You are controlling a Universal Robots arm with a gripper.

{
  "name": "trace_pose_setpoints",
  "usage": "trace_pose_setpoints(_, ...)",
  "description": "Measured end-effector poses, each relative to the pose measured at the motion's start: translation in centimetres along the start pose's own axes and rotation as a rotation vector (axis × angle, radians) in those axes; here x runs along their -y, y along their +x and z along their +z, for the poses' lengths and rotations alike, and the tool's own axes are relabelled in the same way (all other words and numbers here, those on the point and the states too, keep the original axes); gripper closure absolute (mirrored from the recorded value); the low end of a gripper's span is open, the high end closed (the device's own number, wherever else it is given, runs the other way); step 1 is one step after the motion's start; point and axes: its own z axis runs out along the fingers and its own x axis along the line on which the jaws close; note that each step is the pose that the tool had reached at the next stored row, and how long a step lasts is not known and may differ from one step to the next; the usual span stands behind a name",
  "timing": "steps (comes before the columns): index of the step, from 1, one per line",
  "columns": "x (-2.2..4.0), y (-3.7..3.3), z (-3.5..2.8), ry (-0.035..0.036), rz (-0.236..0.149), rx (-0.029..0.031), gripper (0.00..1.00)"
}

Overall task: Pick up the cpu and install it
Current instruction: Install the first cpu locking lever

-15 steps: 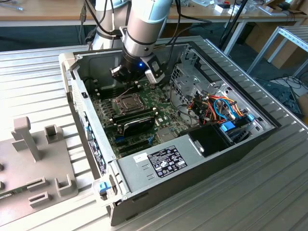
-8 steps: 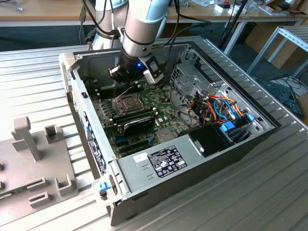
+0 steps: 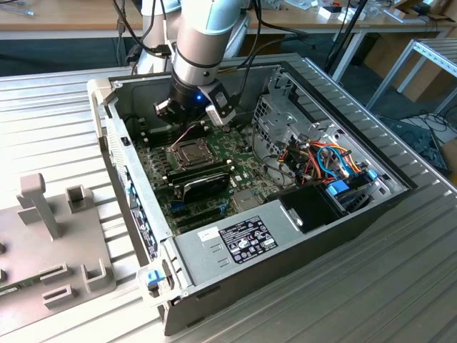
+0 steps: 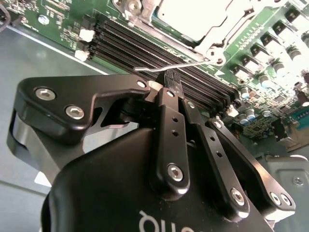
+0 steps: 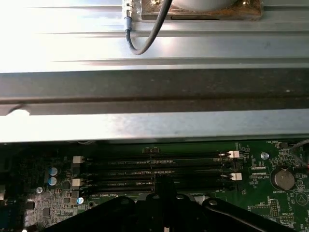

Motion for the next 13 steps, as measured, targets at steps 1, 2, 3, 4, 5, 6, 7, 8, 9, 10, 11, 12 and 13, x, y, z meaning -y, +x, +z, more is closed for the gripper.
trace_pose_setpoints(1, 0.0, 0.15, 0.0, -0.0001, 0.0, 0.0003, 0.89)
trace_pose_setpoints(2, 0.01, 0.38, -0.01, -0.0001, 0.0, 0.0007, 0.89)
trace_pose_setpoints(3, 0.02, 0.47, -0.01, 0.0, 0.0, 0.0008, 0.89)
trace_pose_setpoints(4, 0.05, 0.5, -0.02, 0.0004, 0.0, 0.0007, 0.89)
trace_pose_setpoints(5, 0.09, 0.5, -0.03, 0.0011, 0.0, 0.0007, 0.89)
trace_pose_setpoints(6, 0.13, 0.5, -0.04, 0.0019, 0.0, 0.0007, 0.89)
trace_pose_setpoints(7, 0.23, 0.5, -0.06, 0.003, 0.0, 0.0009, 0.89)
trace_pose_setpoints(8, 0.39, 0.49, -0.1, 0.0045, 0.0, 0.0009, 0.89)
trace_pose_setpoints(9, 0.55, 0.49, -0.14, 0.0056, 0.0, 0.001, 0.89)
trace_pose_setpoints(10, 0.64, 0.49, -0.16, 0.0059, 0.0, 0.0009, 0.89)
trace_pose_setpoints(11, 0.68, 0.49, -0.17, 0.0059, 0.0, 0.0009, 0.89)
trace_pose_setpoints(12, 0.69, 0.49, -0.17, 0.0059, 0.0, 0.001, 0.89)
trace_pose_setpoints(13, 0.69, 0.49, -0.17, 0.006, 0.0, 0.001, 0.89)
